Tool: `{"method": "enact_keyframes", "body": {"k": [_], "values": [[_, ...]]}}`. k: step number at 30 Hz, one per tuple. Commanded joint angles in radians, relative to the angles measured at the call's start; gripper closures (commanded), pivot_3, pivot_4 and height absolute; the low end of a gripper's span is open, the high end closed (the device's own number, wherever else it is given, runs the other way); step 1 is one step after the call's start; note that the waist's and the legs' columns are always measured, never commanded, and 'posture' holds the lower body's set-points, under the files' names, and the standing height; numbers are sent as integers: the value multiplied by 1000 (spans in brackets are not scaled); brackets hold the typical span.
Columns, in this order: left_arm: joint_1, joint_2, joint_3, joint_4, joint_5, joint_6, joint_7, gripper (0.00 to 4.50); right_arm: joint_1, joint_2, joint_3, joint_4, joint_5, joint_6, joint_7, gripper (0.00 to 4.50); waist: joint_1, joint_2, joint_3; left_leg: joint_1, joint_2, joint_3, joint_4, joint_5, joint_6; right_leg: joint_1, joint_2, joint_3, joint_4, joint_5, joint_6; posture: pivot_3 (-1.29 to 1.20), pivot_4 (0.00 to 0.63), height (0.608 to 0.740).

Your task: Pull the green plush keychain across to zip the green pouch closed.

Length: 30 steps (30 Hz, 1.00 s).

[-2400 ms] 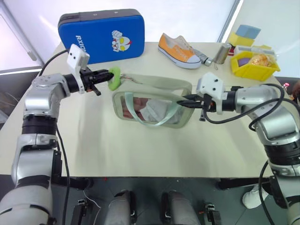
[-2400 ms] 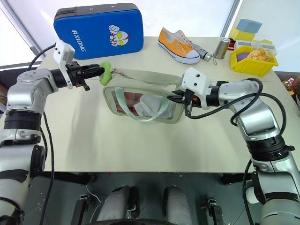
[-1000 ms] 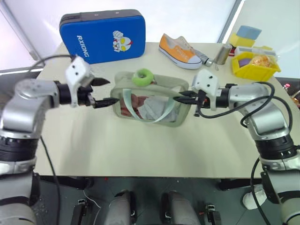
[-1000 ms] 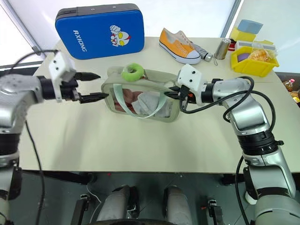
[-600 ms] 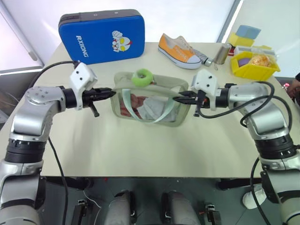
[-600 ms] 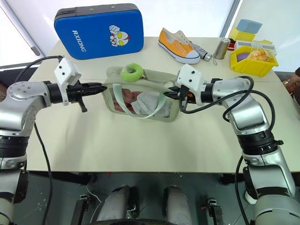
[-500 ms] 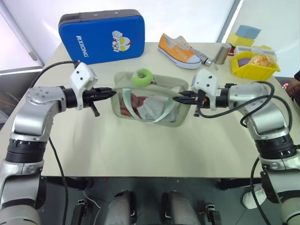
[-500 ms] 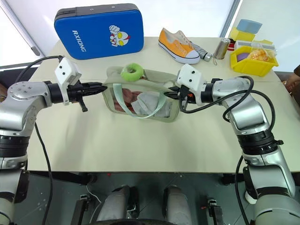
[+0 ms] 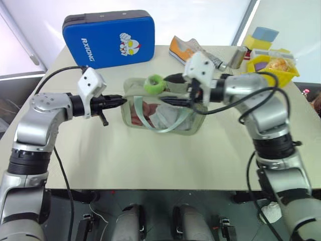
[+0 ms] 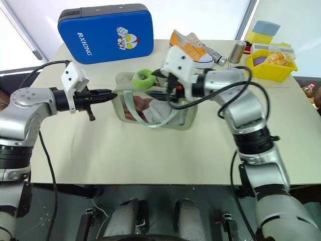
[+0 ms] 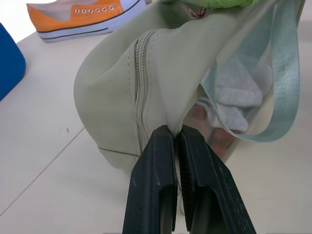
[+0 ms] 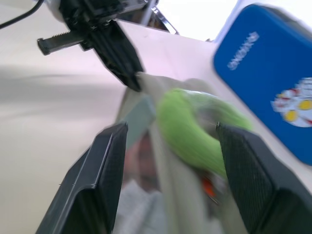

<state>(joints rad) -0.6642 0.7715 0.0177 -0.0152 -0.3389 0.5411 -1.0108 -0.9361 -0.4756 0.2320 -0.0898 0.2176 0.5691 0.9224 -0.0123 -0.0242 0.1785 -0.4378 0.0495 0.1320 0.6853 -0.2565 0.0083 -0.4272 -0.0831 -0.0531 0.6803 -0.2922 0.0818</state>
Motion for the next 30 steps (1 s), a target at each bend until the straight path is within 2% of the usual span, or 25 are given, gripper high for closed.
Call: {"method": "enact_keyframes", "body": {"k": [1,5,6,8,12,13,19,22,26,30], "values": [[-13,-1,10,-44,-14,2,4,4500,-61,44,14,42,-34,-36,-39,1513,0,0,0,0,0,0,0,0,0,0,0,0,0,0,0,0,150,740],[-1,1,16,-66,-19,15,17,4500,-80,66,25,134,-73,-76,-59,1513,0,0,0,0,0,0,0,0,0,0,0,0,0,0,0,0,150,740],[3,2,19,-70,-18,16,21,4500,-82,68,20,145,-73,-80,-59,1750,0,0,0,0,0,0,0,0,0,0,0,0,0,0,0,0,150,740],[8,3,26,-75,-15,19,31,4500,-84,71,2,148,-56,-71,-52,2354,-1,0,0,0,0,0,0,0,0,0,0,0,0,0,0,0,150,740],[17,5,29,-81,-19,23,38,4500,-90,74,-34,137,-14,-30,-49,4305,-3,0,0,0,0,0,0,0,0,0,0,0,0,0,0,0,150,740],[18,5,30,-84,-20,25,41,4500,-90,71,-43,135,-5,-21,-49,4464,-2,0,0,0,0,0,0,0,0,0,0,0,0,0,0,0,150,740],[21,4,29,-91,-28,33,51,4500,-104,2,-155,99,41,87,-86,4464,1,0,0,0,0,0,0,0,0,0,0,0,0,0,0,0,150,740],[24,7,29,-93,-32,36,53,4500,-86,-87,-194,77,16,109,-108,4464,2,0,0,-1,0,0,0,0,0,0,-1,0,0,0,0,0,150,740],[33,11,23,-96,-38,42,47,4500,-26,-274,-226,83,-92,89,-170,4464,3,0,0,-1,-1,0,0,0,0,0,-1,0,0,0,0,0,150,740],[34,9,11,-95,-39,46,48,4500,57,-338,-266,77,-135,150,-259,4464,-4,0,0,0,-1,0,-1,0,0,0,-1,0,-1,0,0,0,150,740]]}}
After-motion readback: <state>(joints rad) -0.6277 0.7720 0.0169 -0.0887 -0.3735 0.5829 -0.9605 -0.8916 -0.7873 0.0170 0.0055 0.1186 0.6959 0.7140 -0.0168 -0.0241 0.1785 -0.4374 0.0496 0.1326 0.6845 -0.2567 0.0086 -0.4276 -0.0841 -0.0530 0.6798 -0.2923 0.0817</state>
